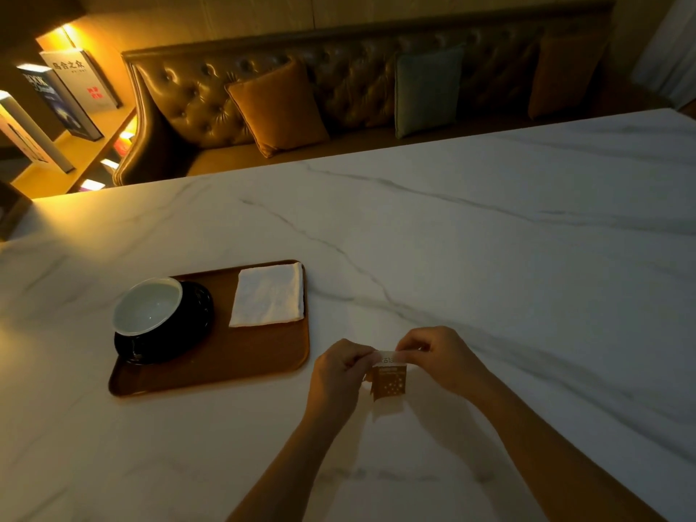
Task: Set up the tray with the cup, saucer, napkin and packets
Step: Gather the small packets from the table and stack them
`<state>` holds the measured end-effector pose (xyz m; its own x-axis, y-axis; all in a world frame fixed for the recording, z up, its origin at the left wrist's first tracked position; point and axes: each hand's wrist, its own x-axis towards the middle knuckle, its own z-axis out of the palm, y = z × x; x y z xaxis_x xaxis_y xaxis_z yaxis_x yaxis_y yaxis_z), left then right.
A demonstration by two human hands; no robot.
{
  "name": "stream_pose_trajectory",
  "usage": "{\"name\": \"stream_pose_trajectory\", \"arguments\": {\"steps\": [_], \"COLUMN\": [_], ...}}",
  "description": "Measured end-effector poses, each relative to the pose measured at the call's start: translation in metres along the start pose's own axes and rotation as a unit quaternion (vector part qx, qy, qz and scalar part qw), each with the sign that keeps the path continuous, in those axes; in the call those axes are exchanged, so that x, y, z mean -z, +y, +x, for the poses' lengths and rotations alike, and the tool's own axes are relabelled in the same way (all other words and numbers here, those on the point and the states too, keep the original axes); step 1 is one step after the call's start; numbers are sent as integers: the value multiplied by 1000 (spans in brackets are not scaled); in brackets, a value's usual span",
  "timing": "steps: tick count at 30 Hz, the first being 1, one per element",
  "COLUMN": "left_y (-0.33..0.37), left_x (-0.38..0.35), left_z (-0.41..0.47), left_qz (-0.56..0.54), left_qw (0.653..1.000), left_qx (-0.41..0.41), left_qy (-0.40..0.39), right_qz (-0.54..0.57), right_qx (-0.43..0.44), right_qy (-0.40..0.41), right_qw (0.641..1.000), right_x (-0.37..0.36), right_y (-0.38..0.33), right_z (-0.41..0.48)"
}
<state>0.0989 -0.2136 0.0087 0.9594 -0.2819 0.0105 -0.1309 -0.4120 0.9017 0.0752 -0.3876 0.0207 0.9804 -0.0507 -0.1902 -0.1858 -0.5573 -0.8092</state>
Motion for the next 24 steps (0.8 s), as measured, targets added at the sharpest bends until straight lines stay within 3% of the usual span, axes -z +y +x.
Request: {"name": "stream_pose_trajectory", "arguments": {"steps": [6,10,14,24], "left_y": [-5,-7,-14,-56], "left_x": [22,41,63,104], "left_z": [-6,-11,-12,9], "left_qz": [-136,-209,-225,-182], "left_qw": [988,971,962,944], "left_qx": [70,110,132,214], "left_qy": [-23,26,76,173], "right_qz": [14,70,94,9], "right_qx": [15,15,17,10], "right_qy": [-24,-26,-47,-99], "right_qw": [1000,997,994,995], "right_x": [-8,-19,-40,-100], "right_y": [-13,-33,-58,-98], "right_z": [7,22,44,99]}}
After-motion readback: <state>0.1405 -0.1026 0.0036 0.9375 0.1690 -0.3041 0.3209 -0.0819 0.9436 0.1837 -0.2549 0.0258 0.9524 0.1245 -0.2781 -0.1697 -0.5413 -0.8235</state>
